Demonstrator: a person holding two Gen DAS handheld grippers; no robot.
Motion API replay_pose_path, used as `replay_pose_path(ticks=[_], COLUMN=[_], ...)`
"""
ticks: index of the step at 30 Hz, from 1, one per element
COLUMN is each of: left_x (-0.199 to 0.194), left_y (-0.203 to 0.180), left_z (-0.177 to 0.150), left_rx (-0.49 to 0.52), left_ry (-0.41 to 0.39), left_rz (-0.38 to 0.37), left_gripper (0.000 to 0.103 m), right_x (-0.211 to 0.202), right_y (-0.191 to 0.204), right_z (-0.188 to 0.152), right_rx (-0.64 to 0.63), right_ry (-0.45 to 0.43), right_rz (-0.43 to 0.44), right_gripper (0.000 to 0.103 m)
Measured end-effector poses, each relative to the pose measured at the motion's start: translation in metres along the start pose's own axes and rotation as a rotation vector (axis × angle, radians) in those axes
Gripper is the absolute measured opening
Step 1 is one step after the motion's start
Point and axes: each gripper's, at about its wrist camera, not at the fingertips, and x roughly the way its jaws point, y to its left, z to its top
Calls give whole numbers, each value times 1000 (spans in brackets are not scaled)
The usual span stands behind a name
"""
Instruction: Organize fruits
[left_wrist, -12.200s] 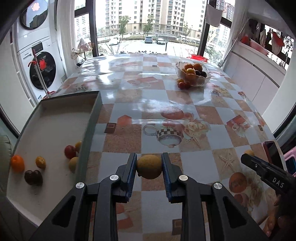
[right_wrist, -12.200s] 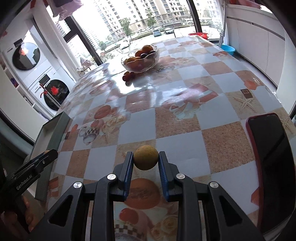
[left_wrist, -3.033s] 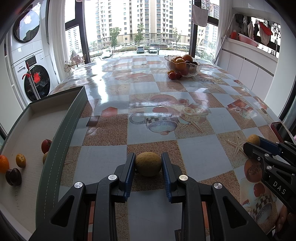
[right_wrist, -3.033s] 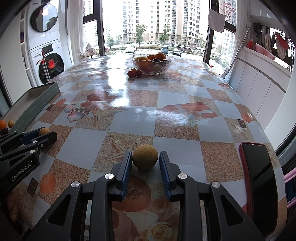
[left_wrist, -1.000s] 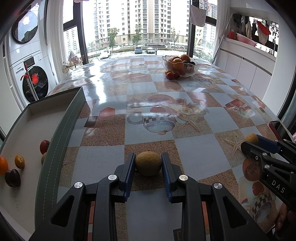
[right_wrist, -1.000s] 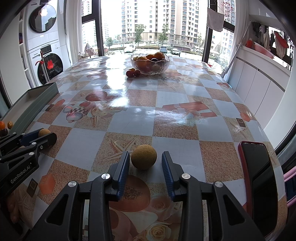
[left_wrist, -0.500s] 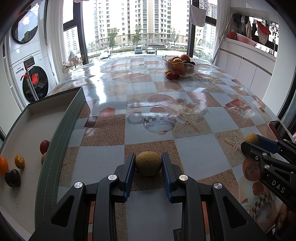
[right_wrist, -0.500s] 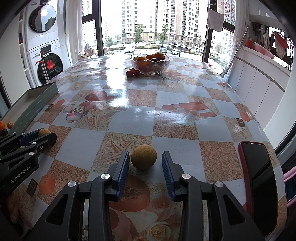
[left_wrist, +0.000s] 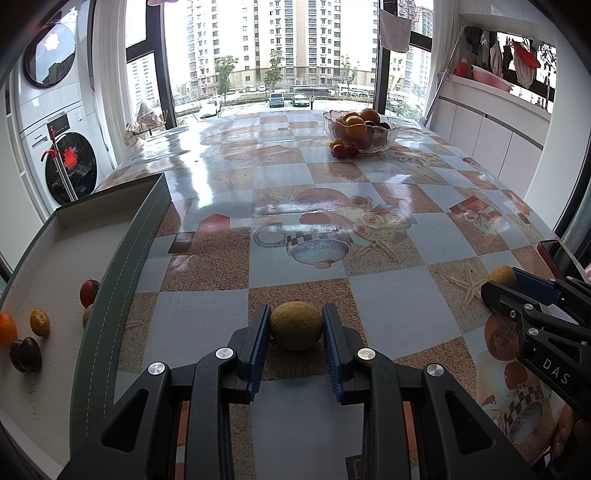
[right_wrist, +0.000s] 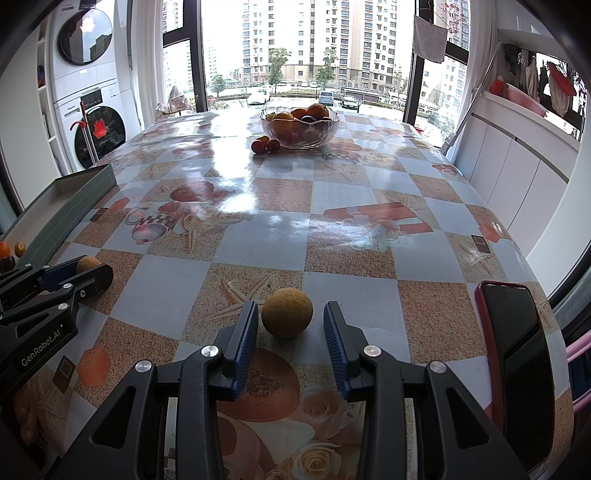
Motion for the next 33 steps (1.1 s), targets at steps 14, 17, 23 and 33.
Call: replay_pose_path(ticks=[14,17,23,33], left_x=[0,0,0,0], left_y=[0,0,0,0], left_z=[0,0,0,0], left_rx=[-1,-1,-1,-1], left_ry=[0,0,0,0], left_rz=[-1,0,0,-1], left_gripper=[29,29,29,29], right_x=[0,0,0,-1], right_y=[-3,-3,-4,-4], right_z=[-2,-3,-3,-3], right_rx=[5,5,8,16], right_ry=[3,4,9,13], right_rz=[-8,-9,-20,-35], right_gripper=[43,44,47,52])
